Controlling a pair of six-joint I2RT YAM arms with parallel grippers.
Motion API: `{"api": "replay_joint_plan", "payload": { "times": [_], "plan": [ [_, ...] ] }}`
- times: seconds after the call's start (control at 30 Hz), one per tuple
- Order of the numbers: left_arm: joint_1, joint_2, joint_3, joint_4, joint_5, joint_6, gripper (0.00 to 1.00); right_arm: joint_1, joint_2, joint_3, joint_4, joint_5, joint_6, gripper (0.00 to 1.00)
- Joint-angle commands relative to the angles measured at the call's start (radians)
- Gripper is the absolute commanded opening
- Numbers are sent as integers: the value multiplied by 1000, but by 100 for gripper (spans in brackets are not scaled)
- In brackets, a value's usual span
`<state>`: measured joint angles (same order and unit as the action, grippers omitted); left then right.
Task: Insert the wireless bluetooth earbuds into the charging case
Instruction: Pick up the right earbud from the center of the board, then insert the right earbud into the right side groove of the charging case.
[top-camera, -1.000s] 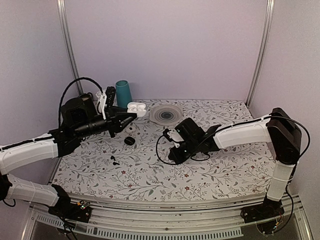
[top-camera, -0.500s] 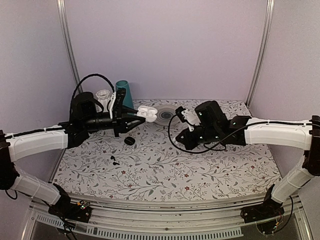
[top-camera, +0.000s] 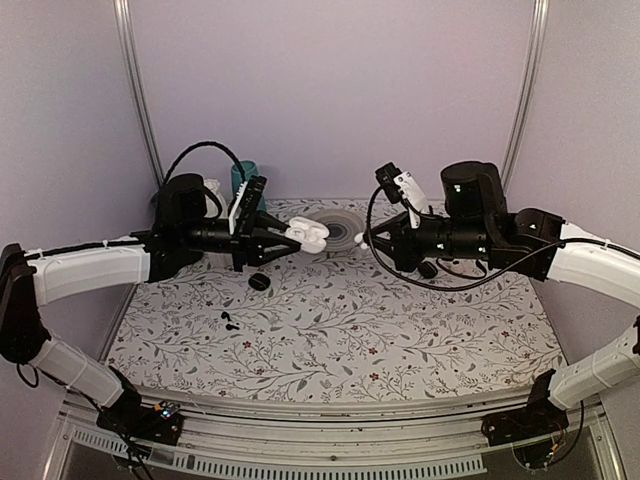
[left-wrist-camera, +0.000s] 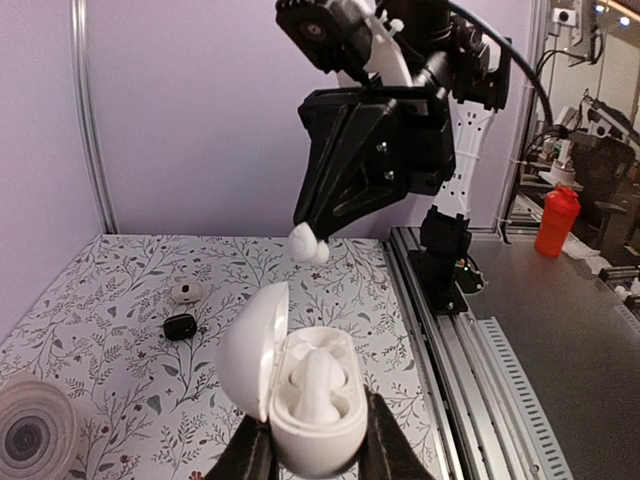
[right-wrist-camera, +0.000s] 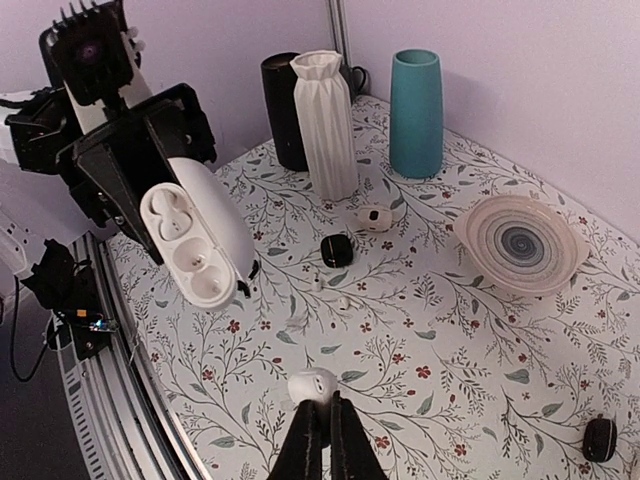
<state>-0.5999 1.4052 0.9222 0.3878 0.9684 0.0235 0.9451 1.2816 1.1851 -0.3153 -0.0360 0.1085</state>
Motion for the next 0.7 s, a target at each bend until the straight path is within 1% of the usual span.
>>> {"api": "replay_joint_plan", "payload": {
  "times": [0.0, 0.3, 0.67],
  "plan": [
    [6, 18, 29, -32, 48, 5, 0, 53, -14, 72, -23, -12, -60, 3],
    [-11, 23, 24, -49, 59, -12, 0, 108, 29, 135, -19, -28, -97, 3],
    [-51, 28, 33, -52, 58, -23, 0, 156, 109, 187, -41, 21, -160, 3]
  ]
}}
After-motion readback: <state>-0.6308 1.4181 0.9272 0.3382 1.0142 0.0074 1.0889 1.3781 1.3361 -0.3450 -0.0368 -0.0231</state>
